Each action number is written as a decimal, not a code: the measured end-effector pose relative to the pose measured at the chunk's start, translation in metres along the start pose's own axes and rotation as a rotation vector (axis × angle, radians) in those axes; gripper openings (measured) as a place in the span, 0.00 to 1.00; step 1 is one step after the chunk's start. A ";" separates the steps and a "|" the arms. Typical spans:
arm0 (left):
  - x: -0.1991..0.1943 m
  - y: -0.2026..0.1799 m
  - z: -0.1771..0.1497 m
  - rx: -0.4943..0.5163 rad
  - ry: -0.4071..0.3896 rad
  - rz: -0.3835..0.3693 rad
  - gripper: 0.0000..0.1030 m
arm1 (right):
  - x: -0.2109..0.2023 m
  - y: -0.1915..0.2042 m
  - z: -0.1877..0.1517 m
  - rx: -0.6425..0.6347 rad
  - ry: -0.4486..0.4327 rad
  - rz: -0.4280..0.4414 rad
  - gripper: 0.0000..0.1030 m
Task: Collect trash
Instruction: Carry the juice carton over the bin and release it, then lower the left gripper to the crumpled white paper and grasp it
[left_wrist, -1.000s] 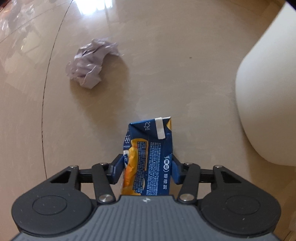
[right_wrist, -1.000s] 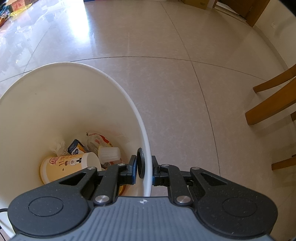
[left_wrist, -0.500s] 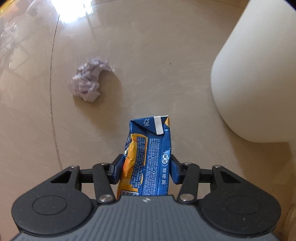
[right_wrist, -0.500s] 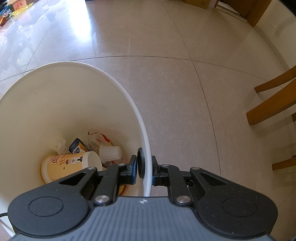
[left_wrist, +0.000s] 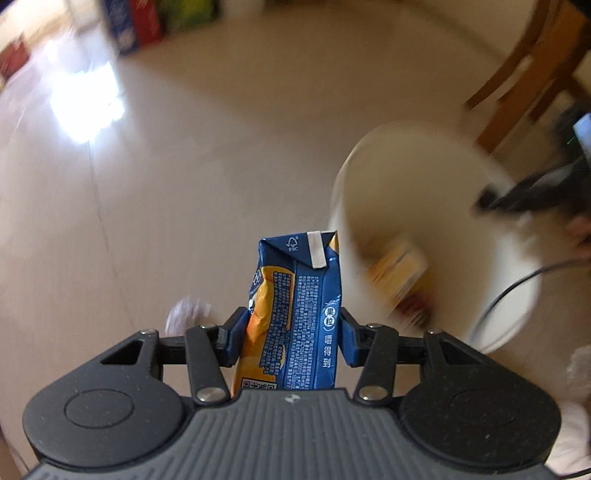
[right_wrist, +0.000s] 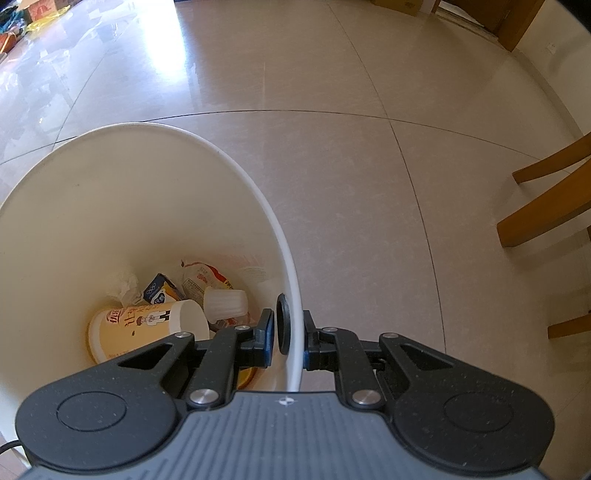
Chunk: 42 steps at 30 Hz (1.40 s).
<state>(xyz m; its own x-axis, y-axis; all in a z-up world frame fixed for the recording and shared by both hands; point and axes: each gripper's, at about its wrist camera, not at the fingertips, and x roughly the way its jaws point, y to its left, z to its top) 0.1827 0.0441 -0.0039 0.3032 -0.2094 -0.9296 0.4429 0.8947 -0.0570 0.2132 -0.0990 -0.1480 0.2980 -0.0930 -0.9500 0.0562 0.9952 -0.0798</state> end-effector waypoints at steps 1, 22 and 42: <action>-0.011 -0.006 0.011 0.011 -0.029 -0.015 0.48 | 0.000 0.000 0.000 0.001 -0.001 0.002 0.16; 0.022 -0.016 0.046 -0.073 -0.144 -0.039 0.92 | 0.004 0.001 0.000 0.009 0.003 0.003 0.16; 0.205 0.159 -0.065 -0.431 0.018 0.234 0.76 | 0.008 0.007 0.003 -0.027 0.032 -0.014 0.15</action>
<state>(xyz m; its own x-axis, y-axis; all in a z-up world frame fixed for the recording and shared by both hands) 0.2602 0.1692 -0.2278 0.3367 0.0202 -0.9414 -0.0263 0.9996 0.0121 0.2191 -0.0932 -0.1549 0.2665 -0.1067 -0.9579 0.0343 0.9943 -0.1012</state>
